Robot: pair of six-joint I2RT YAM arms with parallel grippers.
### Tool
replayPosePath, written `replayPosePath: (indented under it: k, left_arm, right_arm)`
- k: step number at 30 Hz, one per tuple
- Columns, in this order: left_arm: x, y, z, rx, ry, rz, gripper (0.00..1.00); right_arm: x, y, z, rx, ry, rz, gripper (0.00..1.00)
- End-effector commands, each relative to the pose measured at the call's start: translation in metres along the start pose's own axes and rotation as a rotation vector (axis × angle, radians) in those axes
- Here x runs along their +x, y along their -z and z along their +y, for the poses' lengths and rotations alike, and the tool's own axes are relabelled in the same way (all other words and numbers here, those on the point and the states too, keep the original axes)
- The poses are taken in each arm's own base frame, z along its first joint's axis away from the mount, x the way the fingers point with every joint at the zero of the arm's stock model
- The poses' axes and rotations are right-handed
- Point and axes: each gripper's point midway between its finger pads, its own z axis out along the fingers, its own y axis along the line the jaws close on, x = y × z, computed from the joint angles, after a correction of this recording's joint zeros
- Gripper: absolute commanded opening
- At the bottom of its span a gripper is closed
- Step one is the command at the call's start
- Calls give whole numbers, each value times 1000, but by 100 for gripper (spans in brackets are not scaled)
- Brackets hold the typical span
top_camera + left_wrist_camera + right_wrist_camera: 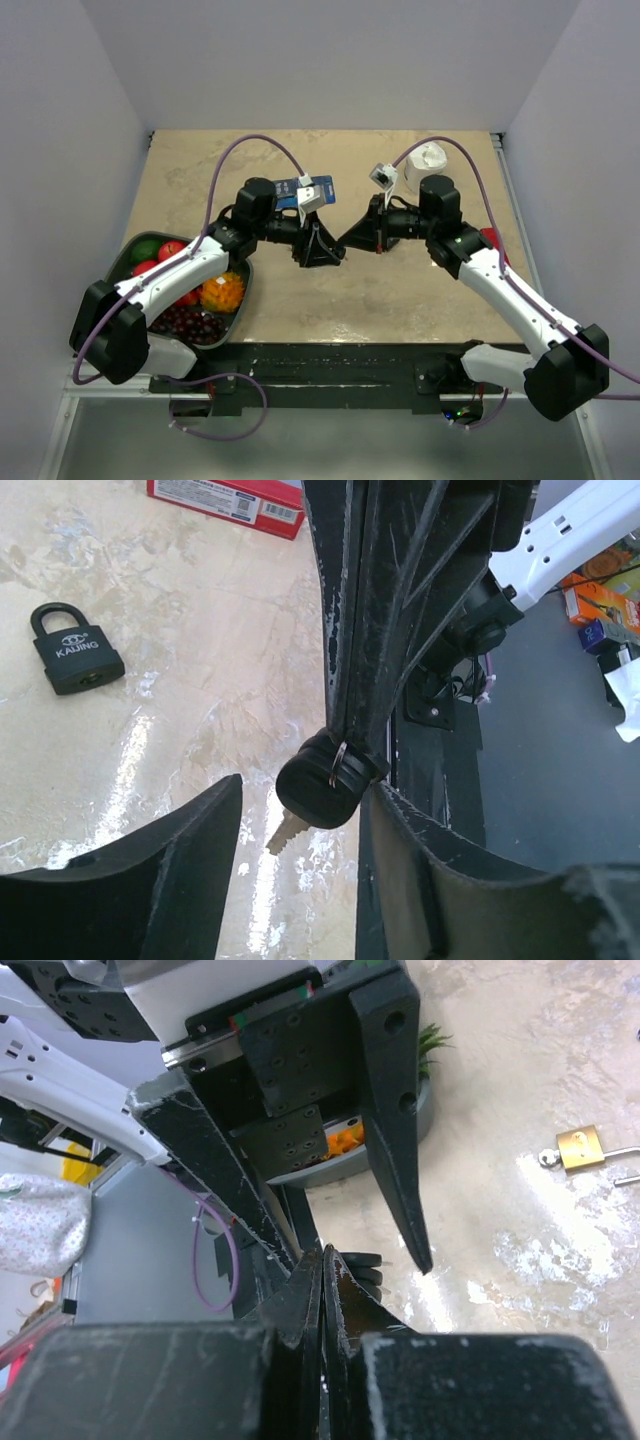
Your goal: Unlock with the key
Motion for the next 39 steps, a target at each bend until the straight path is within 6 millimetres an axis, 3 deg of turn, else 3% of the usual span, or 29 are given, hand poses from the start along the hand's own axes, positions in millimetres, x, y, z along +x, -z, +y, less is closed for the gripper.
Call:
replayPosePath:
  k: [1,4,15,17,21,26,33,36,39]
  left_arm:
    - [-17,6,-12,41,-91,-26,55]
    - [-18,6,-11,35,-102,-25,45]
    - [-12,10,-4,-15,-90,8,37]
    - [-14,11,-5,-16,-95,6,29]
    - [-13,10,-8,3,-96,-2,21]
    - [-15,10,-10,8,-102,-10,0]
    - [-16,15,-2,-58,-143,-4,0]
    - [-18,21,12,-159,-176,5,0]
    - [-18,35,40,-383,-241,23,0]
  right_arm:
    - [-23,6,15,-20,84,-37,0]
    - [-25,7,15,-15,97,-39,0]
    - [-26,10,14,12,112,-41,0]
    - [-25,10,13,18,113,-40,0]
    - [-25,10,13,13,112,-38,0]
    - [-24,10,9,31,112,-42,0]
    - [-18,10,-6,99,101,-47,0]
    - [-16,12,-15,154,100,-41,0]
    - [-16,14,-28,222,86,-46,0]
